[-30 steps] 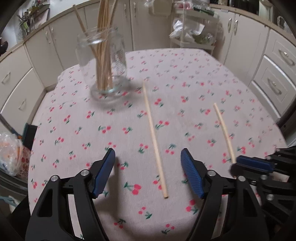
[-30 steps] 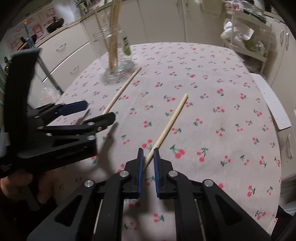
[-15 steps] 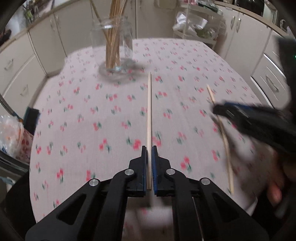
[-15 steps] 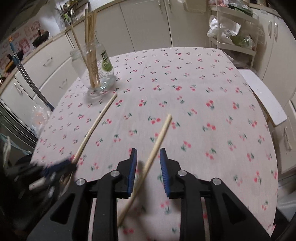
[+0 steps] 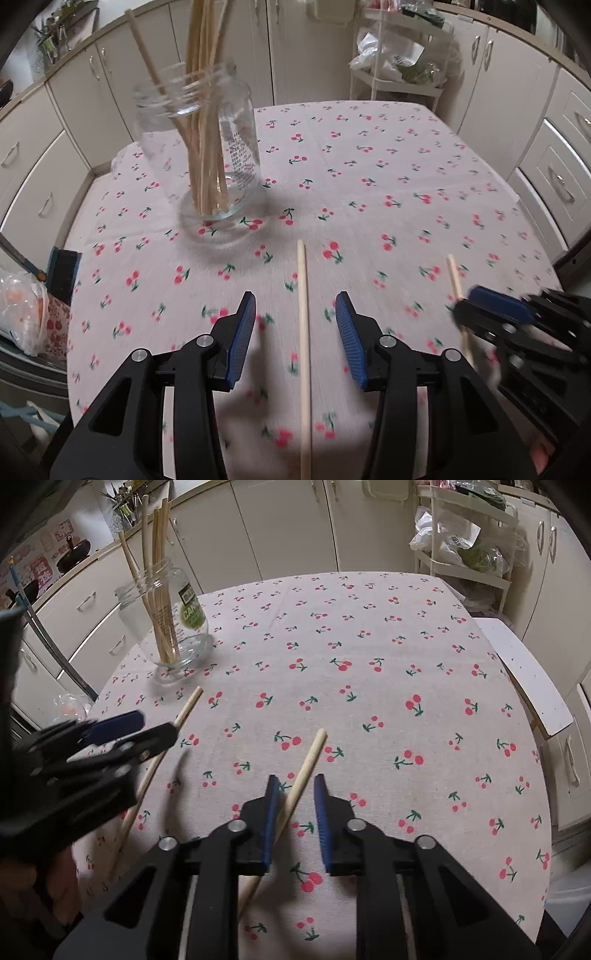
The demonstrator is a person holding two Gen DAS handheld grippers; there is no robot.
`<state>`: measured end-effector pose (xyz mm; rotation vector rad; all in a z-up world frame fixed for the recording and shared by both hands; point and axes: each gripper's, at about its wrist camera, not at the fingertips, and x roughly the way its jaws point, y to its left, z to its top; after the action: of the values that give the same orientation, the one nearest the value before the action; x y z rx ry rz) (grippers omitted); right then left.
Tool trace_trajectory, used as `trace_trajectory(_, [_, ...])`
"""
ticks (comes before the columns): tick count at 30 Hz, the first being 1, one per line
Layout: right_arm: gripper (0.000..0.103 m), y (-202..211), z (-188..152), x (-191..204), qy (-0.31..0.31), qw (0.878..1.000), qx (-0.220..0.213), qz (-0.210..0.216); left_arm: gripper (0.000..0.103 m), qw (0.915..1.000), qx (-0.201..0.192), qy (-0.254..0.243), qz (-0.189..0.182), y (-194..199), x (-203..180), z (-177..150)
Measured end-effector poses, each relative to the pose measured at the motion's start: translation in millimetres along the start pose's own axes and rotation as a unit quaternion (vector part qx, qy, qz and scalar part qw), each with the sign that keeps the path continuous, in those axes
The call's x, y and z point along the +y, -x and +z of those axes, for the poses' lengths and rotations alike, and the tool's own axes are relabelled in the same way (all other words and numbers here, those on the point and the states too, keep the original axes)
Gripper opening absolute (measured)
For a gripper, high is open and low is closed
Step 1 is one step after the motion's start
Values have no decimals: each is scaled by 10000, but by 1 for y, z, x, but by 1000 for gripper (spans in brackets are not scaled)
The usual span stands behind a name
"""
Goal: Organize utensils
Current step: 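Lower both grippers to the last two chopsticks and close the left gripper on one, then close the right gripper on the other chopstick while the left gripper holds its own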
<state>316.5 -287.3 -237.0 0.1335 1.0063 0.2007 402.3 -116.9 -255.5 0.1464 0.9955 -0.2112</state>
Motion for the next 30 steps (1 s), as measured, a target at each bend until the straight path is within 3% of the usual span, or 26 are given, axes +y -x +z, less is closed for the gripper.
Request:
trace_trajectory(2, [9,-2,0,1,52,10000,-30,78,6,9998,106,58,-129,-10,4,2])
trace_trajectory(9, [8,-4,5,12,269,9994,-24,210,5,9981,-19,480,-373,-3,31,-9])
trace_trajectory(10, [9,-5,5,13,281,9994,8,177,5,9982,-3,478,-375,-3,33,-10])
trace_trajectory(12, [21,-4,5,15,345,9993,8,116,5,9975,94,511,-472,-3,38,-12])
trace_trajectory(19, [23,-7,4,21,587,9982,50,-112,9,9973,204,499,-502,-9,39,-5])
trace_trajectory(23, [8,-9,5,21,616,9980,27,-110,13,9985,189,366,-364,-11,31,-2])
trace_trajectory(30, [6,-9,9,10,309,9994,68,117,5,9982,153,426,-401,-10,32,-3])
